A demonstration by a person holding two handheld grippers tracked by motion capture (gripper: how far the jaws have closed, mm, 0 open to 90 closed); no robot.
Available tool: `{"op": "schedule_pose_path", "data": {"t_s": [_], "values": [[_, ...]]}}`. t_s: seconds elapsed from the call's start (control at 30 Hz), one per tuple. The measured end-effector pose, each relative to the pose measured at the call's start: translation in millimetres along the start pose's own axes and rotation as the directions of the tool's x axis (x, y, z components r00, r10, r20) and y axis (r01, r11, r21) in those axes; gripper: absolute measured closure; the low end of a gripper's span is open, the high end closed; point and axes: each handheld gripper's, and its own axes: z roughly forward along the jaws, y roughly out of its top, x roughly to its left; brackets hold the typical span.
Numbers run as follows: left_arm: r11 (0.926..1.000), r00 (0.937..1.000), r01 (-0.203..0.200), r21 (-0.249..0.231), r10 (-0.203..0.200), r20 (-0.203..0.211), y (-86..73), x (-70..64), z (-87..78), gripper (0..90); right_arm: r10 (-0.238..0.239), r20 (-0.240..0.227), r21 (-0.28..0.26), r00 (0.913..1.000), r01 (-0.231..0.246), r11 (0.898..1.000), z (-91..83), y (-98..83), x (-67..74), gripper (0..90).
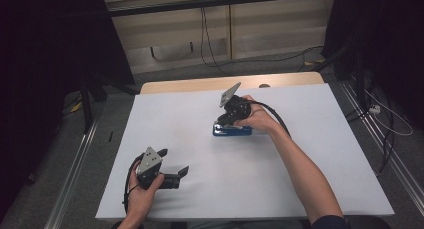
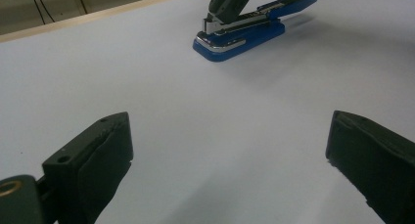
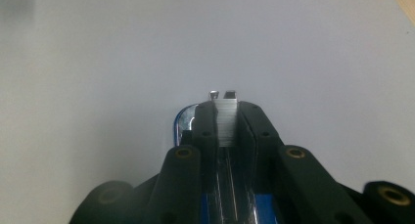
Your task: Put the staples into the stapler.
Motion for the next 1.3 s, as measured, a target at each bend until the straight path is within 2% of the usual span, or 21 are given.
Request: {"op": "schedule_pose_path", "data": {"t_s": [0.43, 0.5, 0.6, 0.63, 0.7, 0.8, 0.83, 0.9, 0.97, 1.07, 1.2, 1.3], "values": [[1.0000, 1.0000, 0.000, 0.001, 0.000, -0.001, 0.0, 0.1, -0.2, 3.7, 0.033, 0.013, -0.005, 0.9994, -0.033, 0.999, -0.9, -1.4, -0.5, 71.4], [1.0000, 1.0000, -0.001, 0.000, 0.001, -0.002, 0.1, 0.2, -0.2, 3.7, 0.047, 0.020, -0.010, 0.9987, -0.046, 0.999, -1.2, -1.6, -0.8, 65.2], [1.0000, 1.0000, -0.001, 0.000, 0.001, -0.002, 0.0, 0.2, -0.2, 3.7, 0.100, 0.042, -0.028, 0.9941, -0.099, 0.995, -2.0, -2.2, -2.3, 46.0], [1.0000, 1.0000, 0.000, 0.001, 0.000, -0.001, -0.1, 0.1, -0.1, 3.7, 0.114, 0.054, -0.032, 0.9920, -0.113, 0.993, -2.3, -2.5, -2.7, 42.3], [1.0000, 1.0000, 0.002, 0.001, -0.002, -0.001, 0.0, 0.0, 0.2, 3.7, 0.131, 0.080, -0.045, 0.9882, -0.127, 0.991, -3.8, -3.8, -2.9, 39.5], [1.0000, 1.0000, 0.003, 0.001, -0.003, 0.005, 0.4, -0.9, 1.4, 3.7, 0.158, 0.090, -0.059, 0.9832, -0.153, 0.986, -5.2, -5.9, -3.3, 34.1], [1.0000, 1.0000, 0.002, 0.001, -0.002, 0.004, 0.6, -1.1, 1.6, 3.7, 0.170, 0.100, -0.057, 0.9804, -0.165, 0.985, -5.7, -6.9, -3.7, 33.6], [1.0000, 1.0000, -0.001, 0.005, 0.001, 0.007, 0.4, -1.0, 2.5, 3.7, 0.193, 0.116, -0.054, 0.9742, -0.188, 0.981, -6.2, -8.4, -4.5, 27.1], [1.0000, 1.0000, -0.001, 0.006, 0.001, 0.007, 0.3, -0.9, 2.6, 3.7, 0.223, 0.139, -0.069, 0.9649, -0.215, 0.974, -6.8, -9.5, -4.3, 18.9], [1.0000, 1.0000, 0.000, 0.004, 0.000, 0.005, 0.3, -0.6, 2.0, 3.7, 0.248, 0.166, -0.087, 0.9545, -0.236, 0.968, -9.2, -10.6, -2.7, 12.0], [0.9999, 0.9999, 0.011, 0.004, -0.011, 0.003, -0.2, 0.0, 2.1, 3.7, 0.288, 0.194, -0.128, 0.9377, -0.267, 0.955, -13.3, -12.9, -0.1, 8.1], [1.0000, 1.0000, 0.010, 0.002, -0.010, 0.002, -0.1, -0.2, 1.7, 3.7, 0.323, 0.222, -0.148, 0.9201, -0.296, 0.944, -15.6, -15.8, 2.3, 6.8]]}}
